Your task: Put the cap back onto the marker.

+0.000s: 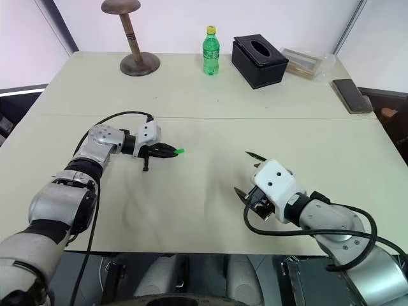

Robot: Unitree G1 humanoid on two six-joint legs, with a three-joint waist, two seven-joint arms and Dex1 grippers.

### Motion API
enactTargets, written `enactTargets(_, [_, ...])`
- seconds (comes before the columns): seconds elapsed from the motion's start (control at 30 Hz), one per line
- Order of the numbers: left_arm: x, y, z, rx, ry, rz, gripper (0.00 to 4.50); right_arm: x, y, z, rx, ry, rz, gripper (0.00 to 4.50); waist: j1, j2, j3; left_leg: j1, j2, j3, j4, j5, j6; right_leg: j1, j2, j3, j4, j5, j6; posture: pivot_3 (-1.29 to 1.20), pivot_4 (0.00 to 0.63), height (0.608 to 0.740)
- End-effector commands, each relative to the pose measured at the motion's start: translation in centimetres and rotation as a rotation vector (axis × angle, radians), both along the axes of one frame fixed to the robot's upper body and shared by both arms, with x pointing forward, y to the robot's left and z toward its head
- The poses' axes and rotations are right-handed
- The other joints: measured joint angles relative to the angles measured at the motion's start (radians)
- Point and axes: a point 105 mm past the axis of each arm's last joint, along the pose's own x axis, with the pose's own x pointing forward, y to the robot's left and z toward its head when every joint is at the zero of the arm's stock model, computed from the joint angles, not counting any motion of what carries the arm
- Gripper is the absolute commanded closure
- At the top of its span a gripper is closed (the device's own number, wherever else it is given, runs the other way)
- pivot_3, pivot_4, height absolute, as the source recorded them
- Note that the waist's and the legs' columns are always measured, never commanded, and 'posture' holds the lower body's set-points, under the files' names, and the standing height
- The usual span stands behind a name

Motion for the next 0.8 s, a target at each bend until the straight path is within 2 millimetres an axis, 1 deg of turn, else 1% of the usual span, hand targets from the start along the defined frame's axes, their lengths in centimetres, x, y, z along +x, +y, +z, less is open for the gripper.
enactTargets(0.03, [-0.4,-1.3,2.6,-0.005,-0.11,-0.131,4.31,0.5,-1.2,0.5,-0.017,-0.023,-0.004,0.58,-0.001,0.0,0.0,0.0,0.0,0.0,0.0,0.0,0.0,0.0,0.0,0.0,0.0,0.0,0.0,0.0,0.15,0.74])
enactTargets(0.17, [-1.3,-2.5,3.9,0.022,-0.151,-0.255,4.31,1.9,-3.2,0.4,-0.01,-0.013,-0.013,0.58,-0.003,0.0,0.0,0.0,0.0,0.0,0.0,0.0,0.0,0.0,0.001,0.0,0.0,0.0,0.0,0.0,0.15,0.74])
enactTargets(0.27, [-1.9,-2.7,4.4,0.051,-0.16,-0.31,4.31,3.3,-4.8,0.5,-0.001,-0.021,-0.026,0.58,-0.004,0.0,0.0,0.0,0.001,0.001,0.0,0.0,0.0,0.0,0.001,0.001,0.0,0.0,0.0,0.0,0.15,0.74])
enactTargets(0.4, [-2.5,-2.1,4.7,0.105,-0.164,-0.342,4.31,5.0,-5.8,0.5,0.032,-0.032,-0.011,0.58,-0.007,0.0,0.0,0.001,0.001,0.001,0.0,0.0,0.0,0.0,0.003,0.002,0.0,0.0,0.0,0.0,0.15,0.74])
enactTargets(0.5, [-2.7,-1.2,5.0,0.149,-0.168,-0.333,4.31,6.3,-6.6,0.4,0.065,-0.033,-0.011,0.58,-0.009,0.0,0.0,0.001,0.002,0.001,0.0,0.0,0.0,-0.001,0.004,0.002,0.0,0.0,0.0,0.0,0.15,0.74])
enactTargets(0.7, [-2.9,-0.2,6.1,0.186,-0.178,-0.29,4.31,7.7,-7.4,-1.0,0.088,-0.007,0.001,0.58,-0.003,0.0,0.0,0.0,0.002,0.001,0.0,0.0,0.0,-0.001,0.003,0.002,0.0,0.0,0.0,0.0,0.15,0.74])
enactTargets(0.8, [-3.1,0.3,6.3,0.2,-0.177,-0.276,4.31,8.0,-7.4,-1.6,0.102,0.007,0.008,0.58,-0.003,0.001,0.0,0.0,0.002,0.001,0.0,0.0,0.0,-0.001,0.003,0.002,0.0,0.0,0.0,0.0,0.15,0.74])
